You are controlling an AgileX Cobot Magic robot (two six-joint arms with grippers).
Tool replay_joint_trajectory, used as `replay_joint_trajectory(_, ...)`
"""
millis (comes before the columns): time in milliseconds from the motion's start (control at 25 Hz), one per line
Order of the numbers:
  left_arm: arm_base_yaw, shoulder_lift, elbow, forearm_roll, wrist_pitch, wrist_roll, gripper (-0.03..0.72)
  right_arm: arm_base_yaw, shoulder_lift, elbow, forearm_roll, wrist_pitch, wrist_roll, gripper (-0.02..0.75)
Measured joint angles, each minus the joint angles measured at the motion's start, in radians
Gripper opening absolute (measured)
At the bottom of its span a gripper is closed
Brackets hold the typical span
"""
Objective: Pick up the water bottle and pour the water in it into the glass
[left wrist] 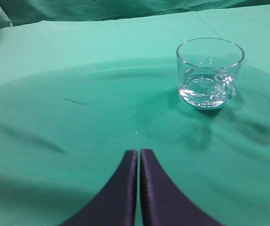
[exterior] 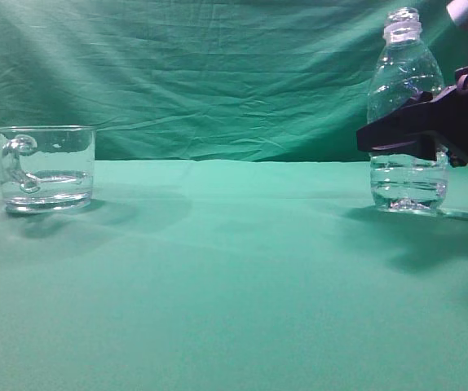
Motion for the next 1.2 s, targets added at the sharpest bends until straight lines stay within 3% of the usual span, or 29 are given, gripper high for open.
replay_joint_trajectory(320, 0.000, 0.000, 0.000, 0.000, 0.000, 0.000, 0.000, 0.000, 0.000, 0.000, -0.002, 0.000, -0.003, 0.324)
replay_joint_trajectory(520, 0.000, 0.000, 0.000, 0.000, 0.000, 0.000, 0.000, 0.000, 0.000, 0.000, -0.002, 0.023, -0.001, 0.594)
replay_joint_trajectory(600, 0.000, 0.000, 0.000, 0.000, 0.000, 0.000, 0.000, 0.000, -0.005, 0.000, -0.002, 0.027, 0.008, 0.655)
replay_joint_trajectory(680, 0.000, 0.000, 0.000, 0.000, 0.000, 0.000, 0.000, 0.000, -0.026, 0.000, -0.002, 0.032, 0.010, 0.645)
replay_joint_trajectory(720, 0.000, 0.000, 0.000, 0.000, 0.000, 0.000, 0.000, 0.000, -0.045, 0.000, -0.002, 0.032, 0.012, 0.685)
replay_joint_trajectory(1080, 0.000, 0.000, 0.000, 0.000, 0.000, 0.000, 0.000, 0.000, -0.296, 0.000, -0.002, 0.032, 0.041, 0.671)
replay_joint_trajectory(1120, 0.000, 0.000, 0.000, 0.000, 0.000, 0.000, 0.000, 0.000, -0.336, 0.000, -0.002, 0.034, 0.042, 0.628)
replay_joint_trajectory(1200, 0.000, 0.000, 0.000, 0.000, 0.000, 0.000, 0.000, 0.000, -0.414, 0.000, -0.002, 0.065, 0.058, 0.616)
